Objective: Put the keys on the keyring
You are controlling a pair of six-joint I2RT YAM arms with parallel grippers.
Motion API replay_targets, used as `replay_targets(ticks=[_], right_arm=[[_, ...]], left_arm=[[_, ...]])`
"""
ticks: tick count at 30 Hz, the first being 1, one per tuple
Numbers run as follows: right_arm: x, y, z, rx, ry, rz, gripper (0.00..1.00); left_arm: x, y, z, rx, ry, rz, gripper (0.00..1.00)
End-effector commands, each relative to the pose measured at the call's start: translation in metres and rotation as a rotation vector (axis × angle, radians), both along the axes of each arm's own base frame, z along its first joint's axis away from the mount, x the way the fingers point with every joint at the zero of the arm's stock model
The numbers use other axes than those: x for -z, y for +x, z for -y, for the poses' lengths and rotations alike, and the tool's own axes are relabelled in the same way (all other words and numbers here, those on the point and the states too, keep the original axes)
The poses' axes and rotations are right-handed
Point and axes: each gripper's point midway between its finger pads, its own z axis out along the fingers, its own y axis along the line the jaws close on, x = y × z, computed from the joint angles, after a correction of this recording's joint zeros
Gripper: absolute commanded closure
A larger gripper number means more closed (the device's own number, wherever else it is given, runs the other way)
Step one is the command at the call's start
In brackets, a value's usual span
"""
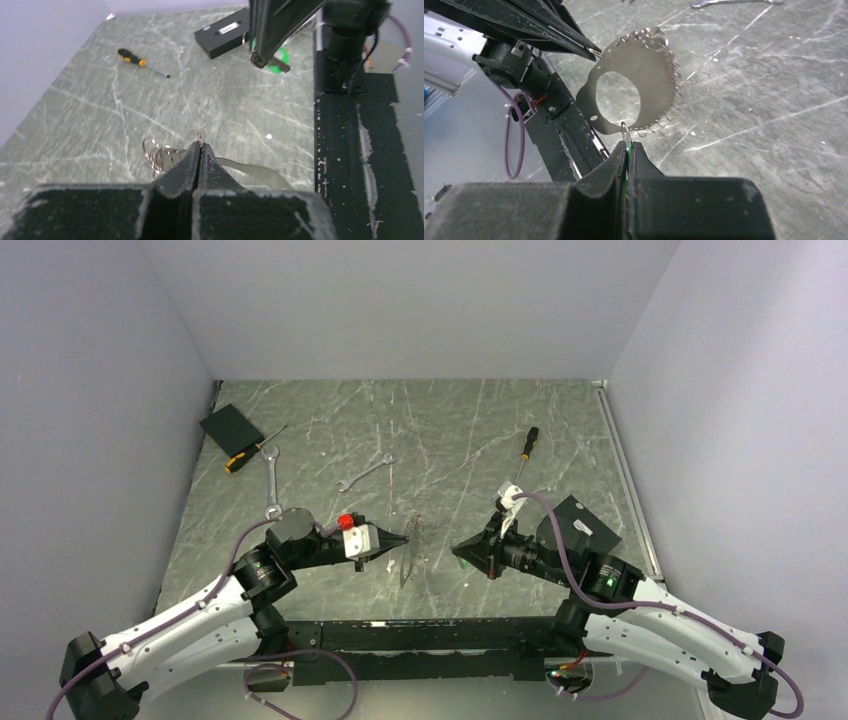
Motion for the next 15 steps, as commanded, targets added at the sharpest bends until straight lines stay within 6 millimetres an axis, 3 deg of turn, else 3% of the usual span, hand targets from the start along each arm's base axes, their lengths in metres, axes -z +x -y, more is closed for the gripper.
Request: replay_targets(ticks=[1,8,15], right_arm=[[-0.041,-0.003,-0.01,-0.068,0.084,0.099,1.0],[-0.051,-0.005,-0.014,-0.115,0.07,0.162,1.0],[-0.045,-0.012,-0.025,-0.201,0.032,0.154,1.0]], left_arm=[[-0.04,-0.021,0.008,0.129,-0.096,0.07,1.0],[-0.051,-0.036,0.012,0.211,-0.138,0.014,1.0],[-0.058,-0.048,0.014,0.272,-0.165,-0.027,1.0]])
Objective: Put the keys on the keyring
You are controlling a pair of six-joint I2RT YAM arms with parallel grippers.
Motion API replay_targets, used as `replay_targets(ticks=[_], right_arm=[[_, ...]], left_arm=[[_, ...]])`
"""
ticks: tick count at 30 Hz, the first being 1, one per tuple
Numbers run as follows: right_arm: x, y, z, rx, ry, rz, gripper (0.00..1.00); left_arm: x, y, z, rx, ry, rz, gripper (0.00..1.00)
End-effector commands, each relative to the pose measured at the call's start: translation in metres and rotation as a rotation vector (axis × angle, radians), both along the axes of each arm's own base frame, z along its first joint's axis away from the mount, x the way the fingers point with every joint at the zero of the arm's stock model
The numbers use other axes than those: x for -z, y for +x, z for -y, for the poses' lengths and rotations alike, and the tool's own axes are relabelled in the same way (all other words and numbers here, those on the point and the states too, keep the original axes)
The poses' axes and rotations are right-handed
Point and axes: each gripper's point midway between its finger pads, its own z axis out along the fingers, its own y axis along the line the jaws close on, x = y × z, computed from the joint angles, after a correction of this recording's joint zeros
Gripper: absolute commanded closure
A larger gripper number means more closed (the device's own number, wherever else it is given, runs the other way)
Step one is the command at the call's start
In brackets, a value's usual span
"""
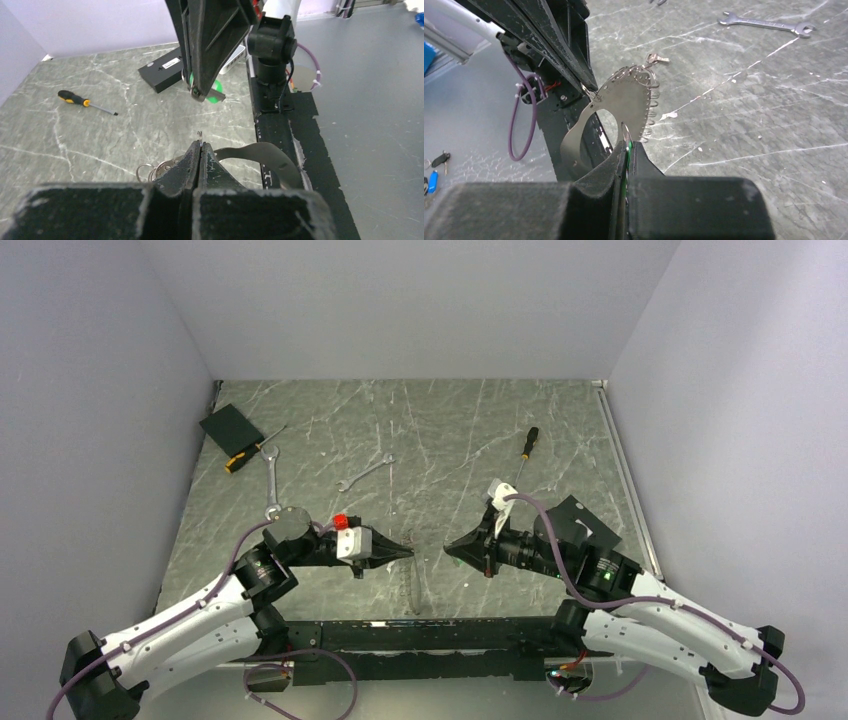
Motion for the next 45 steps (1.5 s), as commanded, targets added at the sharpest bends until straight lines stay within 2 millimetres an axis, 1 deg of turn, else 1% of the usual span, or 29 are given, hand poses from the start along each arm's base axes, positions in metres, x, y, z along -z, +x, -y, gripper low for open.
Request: replay_targets(ticks=[1,6,10,14,15,19,23,27,30,33,35,37,41,45], right_arm=[[-0.026,-0.005,-0.01,-0.07,0.05,0.063,1.0],[-0.022,-0.01,-0.014,-0.111,0.061,0.076,1.0],[-0.024,-0.017,-0.016,-0.16,0.069,0.095,1.0],[-0.026,-0.022,-0.018,-0.201,0.052,0.112,1.0],[-0.025,-0.022,-0.018,-0.208,0.041,0.117,1.0],[-0.025,-0.025,-0.019,-0.236,0.016,0.129,1.0],[-0.035,-0.031,-0.021,-0.264,0.018,0.153,1.0],[-0.05,-0.041,-0.025,-0.303,0.02,0.183,1.0],[-0.05,-0.046,-0.03,-0.321,-0.017,0.202,1.0],[-0.042,-0.047,-0.032,-0.307,-0.063,0.212,1.0],[-0.037,-0.045,-0.033,-0.303,-0.092,0.238,1.0],[-0.036,-0.045,-0.032,-0.295,-0.096,0.241,1.0],[-0.04,-0.044,-0.028,-0.273,-0.081,0.251,1.0],[-0.047,-0.043,-0.026,-0.258,-0.074,0.261,1.0]], left_arm=[[-0.043,-0.013,0.004,0.077,-0.11,0.028,1.0],[-0.051,-0.02,0.004,0.11,-0.145,0.012,1.0],[-0.054,-0.026,0.003,0.138,-0.138,0.007,1.0],[-0.054,-0.03,0.003,0.167,-0.129,0.004,1.0],[-0.055,-0.032,0.004,0.176,-0.131,-0.019,1.0],[-0.062,-0.037,0.004,0.206,-0.162,-0.012,1.0],[-0.067,-0.05,0.001,0.287,-0.177,0.008,1.0],[-0.07,-0.061,-0.001,0.362,-0.188,0.054,1.0],[-0.07,-0.06,0.001,0.373,-0.163,0.09,1.0],[-0.068,-0.056,0.004,0.381,-0.101,0.098,1.0],[-0.07,-0.058,0.005,0.411,-0.081,0.102,1.0],[-0.074,-0.059,0.005,0.424,-0.082,0.117,1.0],[-0.08,-0.062,0.003,0.436,-0.114,0.191,1.0],[-0.074,-0.065,0.002,0.473,-0.109,0.238,1.0]])
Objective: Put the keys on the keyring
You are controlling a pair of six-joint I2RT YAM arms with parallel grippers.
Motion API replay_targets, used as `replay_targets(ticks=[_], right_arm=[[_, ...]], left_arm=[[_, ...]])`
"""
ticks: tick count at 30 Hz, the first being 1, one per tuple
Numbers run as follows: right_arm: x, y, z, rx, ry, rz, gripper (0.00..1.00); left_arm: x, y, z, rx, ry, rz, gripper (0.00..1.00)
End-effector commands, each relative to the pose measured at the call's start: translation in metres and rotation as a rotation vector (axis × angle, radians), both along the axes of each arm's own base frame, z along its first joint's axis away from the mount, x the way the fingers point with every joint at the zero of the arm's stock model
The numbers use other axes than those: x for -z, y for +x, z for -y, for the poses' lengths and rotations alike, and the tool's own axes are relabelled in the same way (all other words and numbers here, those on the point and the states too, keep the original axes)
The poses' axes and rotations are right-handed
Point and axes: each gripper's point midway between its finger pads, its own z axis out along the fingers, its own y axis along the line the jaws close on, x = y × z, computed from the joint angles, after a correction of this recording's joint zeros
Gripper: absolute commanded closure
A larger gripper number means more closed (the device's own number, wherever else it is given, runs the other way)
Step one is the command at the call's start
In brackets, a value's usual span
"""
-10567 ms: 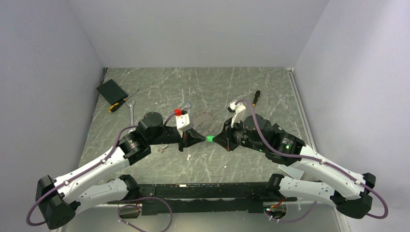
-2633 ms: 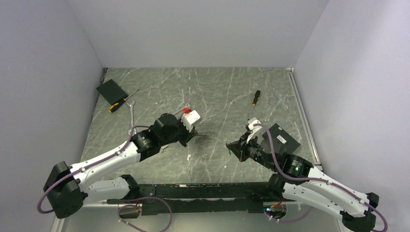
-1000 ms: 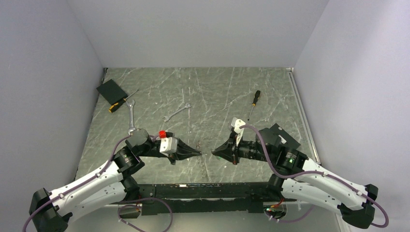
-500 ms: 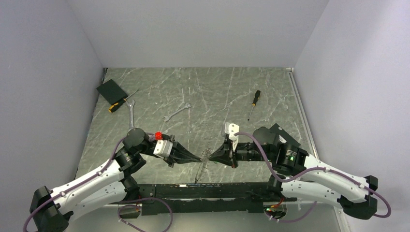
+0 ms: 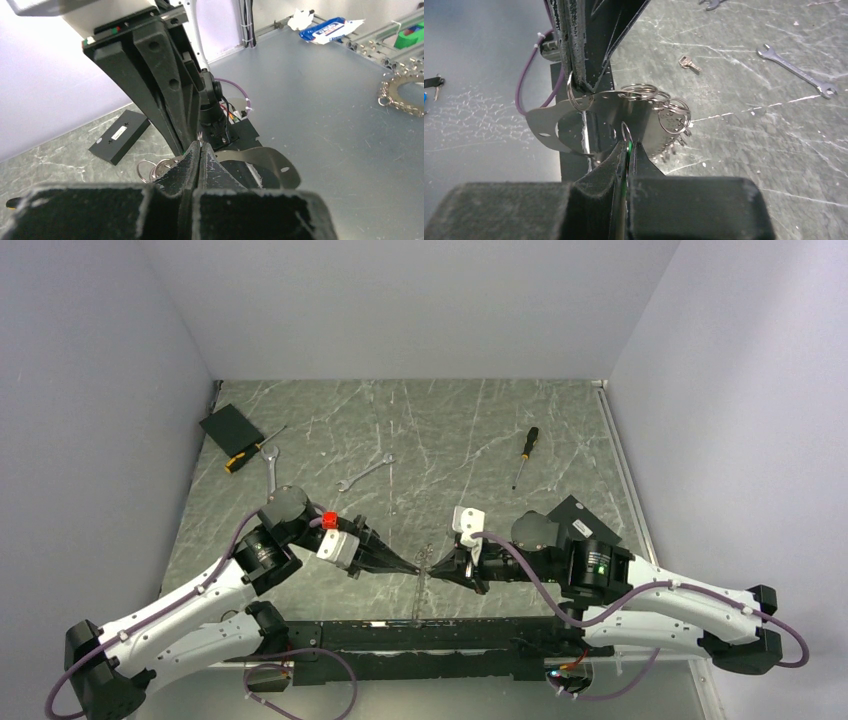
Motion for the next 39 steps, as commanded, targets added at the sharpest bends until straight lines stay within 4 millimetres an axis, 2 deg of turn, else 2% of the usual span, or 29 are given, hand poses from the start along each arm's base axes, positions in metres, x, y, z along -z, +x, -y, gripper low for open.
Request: replay_targets(ticks=[1,17,39], right_arm=[[-0.026,0.005,0.002,0.031,0.056,0.052,1.0],[-0.04,-0.001,-0.004,0.029,0.056,0.089,1.0],[-0.055,-0.006,-0.006,0.049,0.061,0.135,1.0]], left_arm=[[-0.013,-0.008,-0.003,0.057,-0.069,0.128,1.0],[-0.015,0.007,0.005,-0.02,-0.107,0.112,1.0],[-0.018,0.018,0.002,-0.125,-0.149,0.085,1.0]])
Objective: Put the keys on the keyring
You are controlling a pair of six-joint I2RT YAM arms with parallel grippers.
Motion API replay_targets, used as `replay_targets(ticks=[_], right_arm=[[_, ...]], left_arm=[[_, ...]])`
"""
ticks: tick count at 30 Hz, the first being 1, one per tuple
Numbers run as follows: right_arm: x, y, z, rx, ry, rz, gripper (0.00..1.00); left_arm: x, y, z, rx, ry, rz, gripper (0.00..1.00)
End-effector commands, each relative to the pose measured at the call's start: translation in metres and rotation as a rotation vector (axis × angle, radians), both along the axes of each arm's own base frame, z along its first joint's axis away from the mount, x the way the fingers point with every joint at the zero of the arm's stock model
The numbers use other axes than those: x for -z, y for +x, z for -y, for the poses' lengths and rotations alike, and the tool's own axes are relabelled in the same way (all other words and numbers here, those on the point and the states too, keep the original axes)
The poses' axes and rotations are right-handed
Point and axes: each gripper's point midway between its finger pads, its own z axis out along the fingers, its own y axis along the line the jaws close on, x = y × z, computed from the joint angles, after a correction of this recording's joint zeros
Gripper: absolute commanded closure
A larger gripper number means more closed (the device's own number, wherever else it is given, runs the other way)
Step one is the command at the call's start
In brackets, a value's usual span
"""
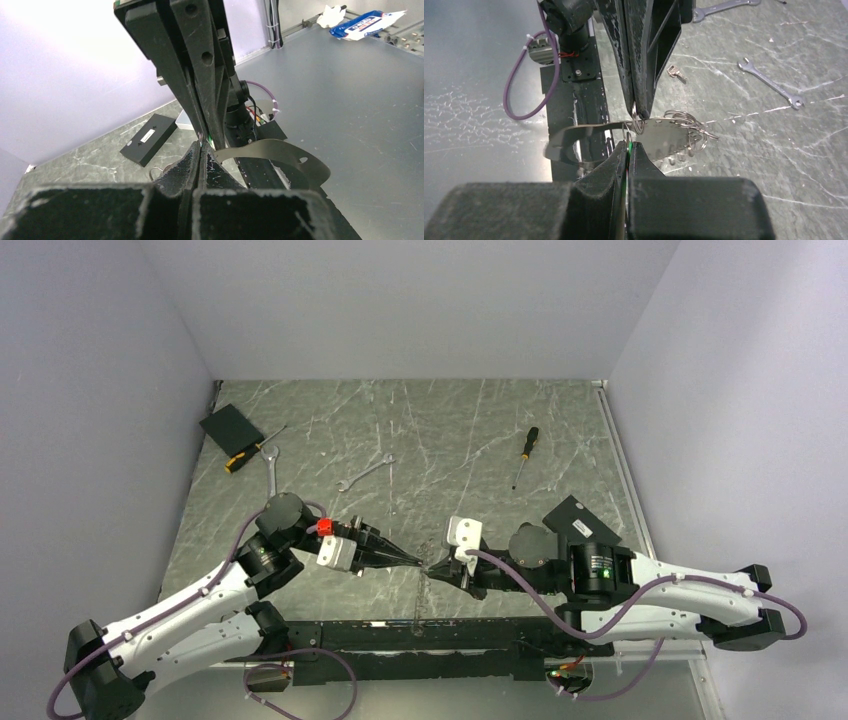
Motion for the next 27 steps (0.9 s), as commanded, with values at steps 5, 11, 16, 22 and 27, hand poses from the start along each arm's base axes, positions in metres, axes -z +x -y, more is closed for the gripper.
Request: replay_targets(ticks=[5,11,16,22,27], right_arm=[[-0.038,0.002,0.0,0.02,0.079,0.047,1.0],[-0.029,0.009,0.003,0.061,0.05,0.057,1.0],[-0.036,0.028,0.019,0.187,0.094,0.083,1.0],[-0.035,0.03,0.023,0.201,0.105,0.088,1.0],[-0.029,0.027,0.015,0.173,0.087,0.085,1.0]], left_arm=[[-0.016,0.003,-0.003,-0.049,-0.071,0.016,1.0],[-0.02,0.003,-0.006,-0.06,-0.085,0.031,1.0],[-0.02,-0.002,-0.008,-0.036,-0.071,0.038,1.0],[-0.023,-0.002,-0.007,-0.034,-0.082,0.034,1.0],[-0.026,0.001,-0.006,-0.051,-0.118,0.034,1.0]])
